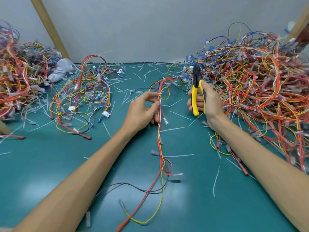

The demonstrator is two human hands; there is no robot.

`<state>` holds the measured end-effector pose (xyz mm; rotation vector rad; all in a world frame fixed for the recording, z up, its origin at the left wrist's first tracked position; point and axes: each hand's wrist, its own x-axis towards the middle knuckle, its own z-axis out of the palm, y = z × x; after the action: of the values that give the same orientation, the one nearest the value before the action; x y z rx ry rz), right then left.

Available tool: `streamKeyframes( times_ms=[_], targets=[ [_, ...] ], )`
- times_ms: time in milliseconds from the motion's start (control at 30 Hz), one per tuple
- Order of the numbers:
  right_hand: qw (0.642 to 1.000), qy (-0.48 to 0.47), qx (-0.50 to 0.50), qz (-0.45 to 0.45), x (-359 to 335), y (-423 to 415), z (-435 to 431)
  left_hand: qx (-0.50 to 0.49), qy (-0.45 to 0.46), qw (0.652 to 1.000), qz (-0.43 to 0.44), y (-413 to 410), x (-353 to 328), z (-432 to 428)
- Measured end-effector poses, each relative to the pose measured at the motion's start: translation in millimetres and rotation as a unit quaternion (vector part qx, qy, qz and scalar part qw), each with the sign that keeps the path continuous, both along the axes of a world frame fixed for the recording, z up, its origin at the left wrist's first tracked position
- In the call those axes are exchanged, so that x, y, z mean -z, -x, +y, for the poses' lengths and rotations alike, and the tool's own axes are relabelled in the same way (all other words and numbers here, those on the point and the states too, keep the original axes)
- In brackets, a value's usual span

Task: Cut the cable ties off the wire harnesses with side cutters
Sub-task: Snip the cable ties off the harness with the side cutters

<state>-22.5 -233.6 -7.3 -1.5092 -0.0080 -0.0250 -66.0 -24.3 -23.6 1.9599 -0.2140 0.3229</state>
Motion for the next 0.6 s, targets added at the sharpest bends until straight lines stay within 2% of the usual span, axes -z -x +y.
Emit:
streamKeyframes(
  times_ms=[133,300,500,600],
  targets=[
    [1.0,0.005,-0.007,0.004,0.4,-0.4,0.5,-0.002,0.067,0.997,0.026,0.5,-0.7,-0.6],
    [0.999,-0.034,0.014,0.011,-2.2,5.1,0.9,0.029,0.153,0.986,0.066,0.8,-5.6,2.9],
    [1.0,-0.022,0.003,0.015,-4.6,5.8,0.5,0.115,0.103,0.983,0.095,-1.6,-9.7,16.6],
    [1.0,-0.019,-0.007,0.02,-4.6,4.6,0.2,0.126,0.083,0.984,0.093,-1.8,-7.7,17.2]
  ],
)
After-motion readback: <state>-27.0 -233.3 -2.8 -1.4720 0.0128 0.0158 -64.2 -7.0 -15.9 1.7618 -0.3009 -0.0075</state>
